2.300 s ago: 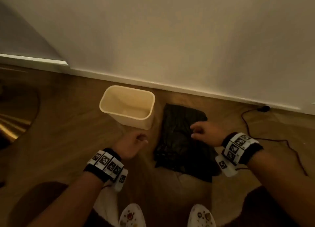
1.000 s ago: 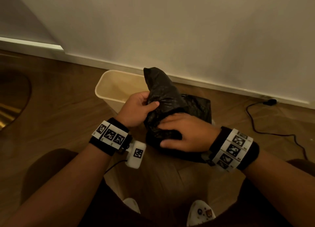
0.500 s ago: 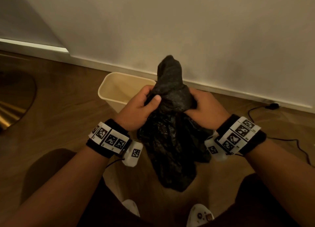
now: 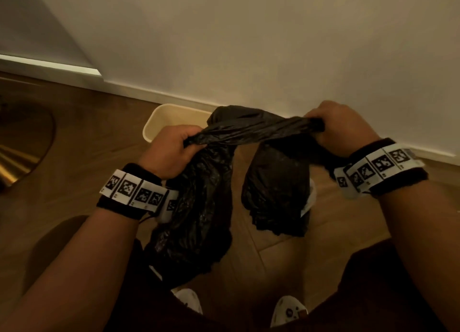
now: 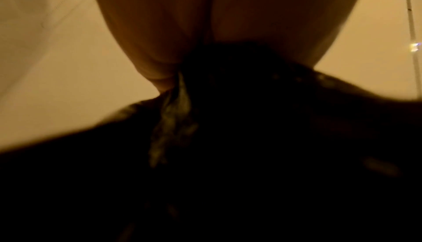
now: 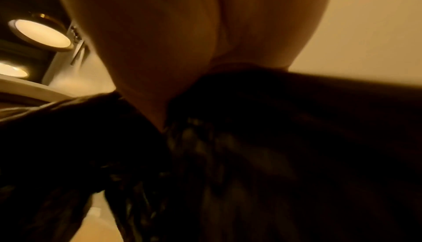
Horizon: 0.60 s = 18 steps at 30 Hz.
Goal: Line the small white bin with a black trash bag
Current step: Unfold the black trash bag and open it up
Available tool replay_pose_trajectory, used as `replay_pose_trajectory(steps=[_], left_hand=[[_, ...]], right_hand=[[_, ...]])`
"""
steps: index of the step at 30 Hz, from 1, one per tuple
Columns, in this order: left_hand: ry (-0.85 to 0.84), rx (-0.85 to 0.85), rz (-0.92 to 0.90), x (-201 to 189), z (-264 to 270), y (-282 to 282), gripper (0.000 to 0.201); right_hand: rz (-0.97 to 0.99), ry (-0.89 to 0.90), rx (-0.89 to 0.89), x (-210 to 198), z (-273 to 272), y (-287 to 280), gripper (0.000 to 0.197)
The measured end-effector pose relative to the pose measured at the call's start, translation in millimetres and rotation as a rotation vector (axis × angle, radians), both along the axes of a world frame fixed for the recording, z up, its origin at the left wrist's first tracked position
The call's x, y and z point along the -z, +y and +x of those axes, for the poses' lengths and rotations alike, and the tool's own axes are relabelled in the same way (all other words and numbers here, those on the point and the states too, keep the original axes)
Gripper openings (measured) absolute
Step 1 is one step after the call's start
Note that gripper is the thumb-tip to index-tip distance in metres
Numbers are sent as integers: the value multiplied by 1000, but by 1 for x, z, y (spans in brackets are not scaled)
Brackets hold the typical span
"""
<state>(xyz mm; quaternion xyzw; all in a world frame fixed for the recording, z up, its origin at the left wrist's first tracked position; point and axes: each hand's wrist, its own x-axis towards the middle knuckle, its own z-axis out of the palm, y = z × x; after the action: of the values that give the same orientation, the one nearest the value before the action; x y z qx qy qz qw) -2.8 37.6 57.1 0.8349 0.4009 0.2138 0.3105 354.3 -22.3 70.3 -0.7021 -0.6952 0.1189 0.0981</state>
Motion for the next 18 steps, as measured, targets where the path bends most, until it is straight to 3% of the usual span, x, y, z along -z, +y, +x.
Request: replay_pose_trajectory(steps=[3, 6, 8, 9, 10, 12, 15, 18], left_hand=[[140, -60, -94, -8, -15, 7, 13], [479, -39, -190, -18, -23, 6, 9], [645, -25, -216, -25, -20, -2, 50], [630, -20, -192, -30, -14, -8, 77], [552, -12, -136, -37, -6, -15, 99], [297, 13, -46, -42, 19, -31, 116], [42, 13, -159, -31, 52, -48, 102], [1, -10, -84, -12, 50, -47, 47]], right_hand=[[150, 29, 126, -13, 14, 1, 37], [283, 83, 133, -19, 7, 1, 42], [311, 115, 21, -20, -13, -1, 41], [313, 117, -57, -20, -26, -3, 40], [315, 111, -138, -20, -40, -6, 39], [339, 105, -301, -20, -68, -11, 39], [433, 101, -468, -21, -99, -16, 33], [529, 18, -381, -26, -95, -11, 29]])
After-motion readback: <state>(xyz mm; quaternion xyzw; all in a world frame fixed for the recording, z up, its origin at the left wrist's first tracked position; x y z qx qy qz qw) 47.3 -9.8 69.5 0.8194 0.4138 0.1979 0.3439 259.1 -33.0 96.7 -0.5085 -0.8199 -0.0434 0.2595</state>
